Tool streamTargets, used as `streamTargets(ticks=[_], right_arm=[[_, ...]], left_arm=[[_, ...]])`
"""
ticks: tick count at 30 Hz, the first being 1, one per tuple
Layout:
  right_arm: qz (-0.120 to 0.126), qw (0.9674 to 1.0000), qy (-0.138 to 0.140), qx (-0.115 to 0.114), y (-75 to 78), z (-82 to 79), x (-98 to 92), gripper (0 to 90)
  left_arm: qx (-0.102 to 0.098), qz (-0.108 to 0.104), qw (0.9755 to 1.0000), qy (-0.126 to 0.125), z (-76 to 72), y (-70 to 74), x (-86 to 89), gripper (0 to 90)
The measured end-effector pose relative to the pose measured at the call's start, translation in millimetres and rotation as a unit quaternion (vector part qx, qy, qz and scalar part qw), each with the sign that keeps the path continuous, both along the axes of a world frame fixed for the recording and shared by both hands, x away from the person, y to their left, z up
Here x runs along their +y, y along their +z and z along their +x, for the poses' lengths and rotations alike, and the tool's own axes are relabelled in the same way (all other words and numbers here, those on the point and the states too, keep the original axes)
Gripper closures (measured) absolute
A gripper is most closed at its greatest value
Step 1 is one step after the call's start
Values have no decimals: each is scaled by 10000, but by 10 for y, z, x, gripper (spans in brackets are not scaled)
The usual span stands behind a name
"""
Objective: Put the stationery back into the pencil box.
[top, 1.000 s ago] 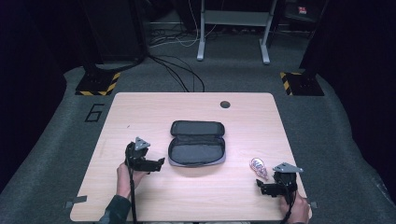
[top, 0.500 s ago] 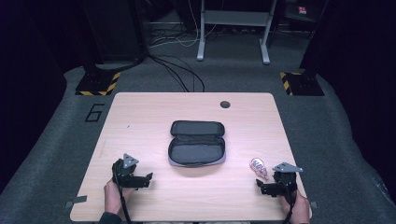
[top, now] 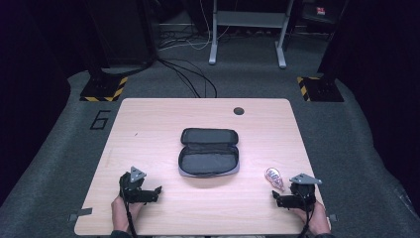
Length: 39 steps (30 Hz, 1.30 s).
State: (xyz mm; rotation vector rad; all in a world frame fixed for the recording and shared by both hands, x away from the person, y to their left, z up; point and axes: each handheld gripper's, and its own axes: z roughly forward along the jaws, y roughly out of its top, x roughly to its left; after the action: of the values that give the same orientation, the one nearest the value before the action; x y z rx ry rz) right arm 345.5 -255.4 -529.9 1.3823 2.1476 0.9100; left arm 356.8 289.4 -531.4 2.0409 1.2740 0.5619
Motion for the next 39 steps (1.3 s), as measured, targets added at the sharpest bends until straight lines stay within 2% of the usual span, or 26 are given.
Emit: streamTargets(ticks=[8, 13, 15, 19, 21, 28, 31, 32, 34, 36, 39], right_arm=[[-14, 10000, -69, -1, 2, -2, -7, 0], [-23, 9999, -68, 142, 20, 17, -4, 0], [-51, 10000, -10, 75, 41, 36, -5, 0], [35, 10000, -64, 16, 95, 53, 26, 10], [47, 10000, -62, -49, 151, 95, 47, 23], [-11, 9999, 109, -54, 210, 200, 124, 32], [1, 9999, 101, 21, 211, 248, 168, 6], [-74, 9998, 139, 117, 199, 280, 178, 0], [66, 9996, 200, 182, 183, 334, 189, 0], [62, 9997, 180, 168, 184, 347, 202, 0], [5, 9997, 252, 32, 203, 401, 241, 94]], left_arm=[[3, 16, 10000, 24, -1, 2, -2, 3], [0, 19, 10000, 36, -1, 2, -3, 3], [9, -12, 10000, 49, -3, 1, -7, 3], [0, 18, 10000, 37, -1, 2, -3, 3], [-1, 19, 10000, 36, -2, 2, -3, 4], [0, 17, 10000, 35, -2, 2, -3, 4], [-6, 8, 10000, 31, -1, 1, -3, 4], [-6, 10, 10000, 31, -1, 1, -3, 4], [0, 20, 10000, 32, -1, 3, -2, 4], [-1, 19, 10000, 33, -2, 3, -2, 4], [-3, 17, 10000, 36, -2, 2, -3, 5]])
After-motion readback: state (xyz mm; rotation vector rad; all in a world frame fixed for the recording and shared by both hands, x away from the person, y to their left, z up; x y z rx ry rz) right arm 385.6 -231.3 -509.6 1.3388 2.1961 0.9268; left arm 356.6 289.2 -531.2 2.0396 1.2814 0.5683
